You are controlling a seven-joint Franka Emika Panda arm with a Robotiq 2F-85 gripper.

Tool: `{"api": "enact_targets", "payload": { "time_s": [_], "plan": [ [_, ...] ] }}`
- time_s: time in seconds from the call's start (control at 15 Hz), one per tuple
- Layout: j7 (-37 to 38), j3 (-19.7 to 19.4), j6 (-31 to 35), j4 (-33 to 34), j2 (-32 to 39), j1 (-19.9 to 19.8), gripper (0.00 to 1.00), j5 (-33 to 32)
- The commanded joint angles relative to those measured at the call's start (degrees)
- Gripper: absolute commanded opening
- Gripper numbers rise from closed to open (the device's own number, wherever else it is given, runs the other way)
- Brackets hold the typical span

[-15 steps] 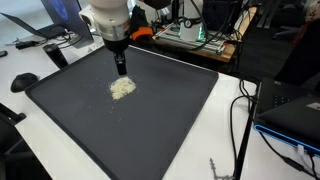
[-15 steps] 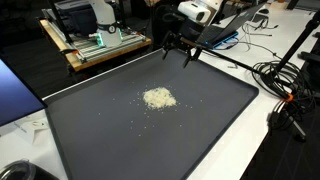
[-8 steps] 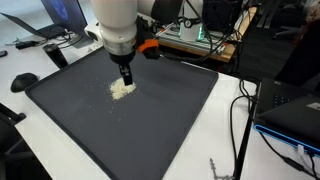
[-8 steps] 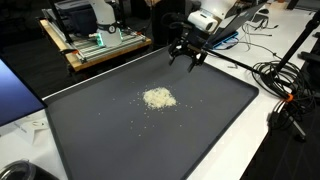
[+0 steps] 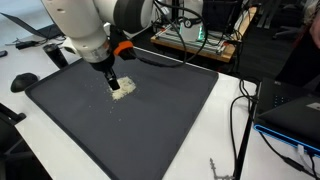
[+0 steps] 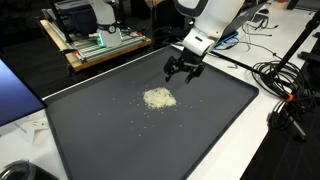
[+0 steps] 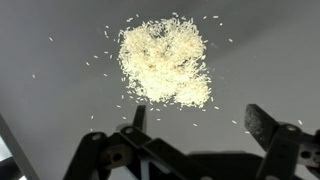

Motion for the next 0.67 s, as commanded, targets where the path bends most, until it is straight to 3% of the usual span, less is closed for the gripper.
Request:
{"api": "enact_targets", "payload": {
  "time_s": [0.0,0.27,0.6],
  "plan": [
    [-9.5,1.8,-4.6,9.5,5.4,-4.6,1.00,7.6],
    [-15.2,1.9,-9.8,16.4,9.6,-8.5,1.00,13.6],
    [-20.6,2.3,-9.3,16.9,10.3,-13.6,1.00,19.2]
  ]
}}
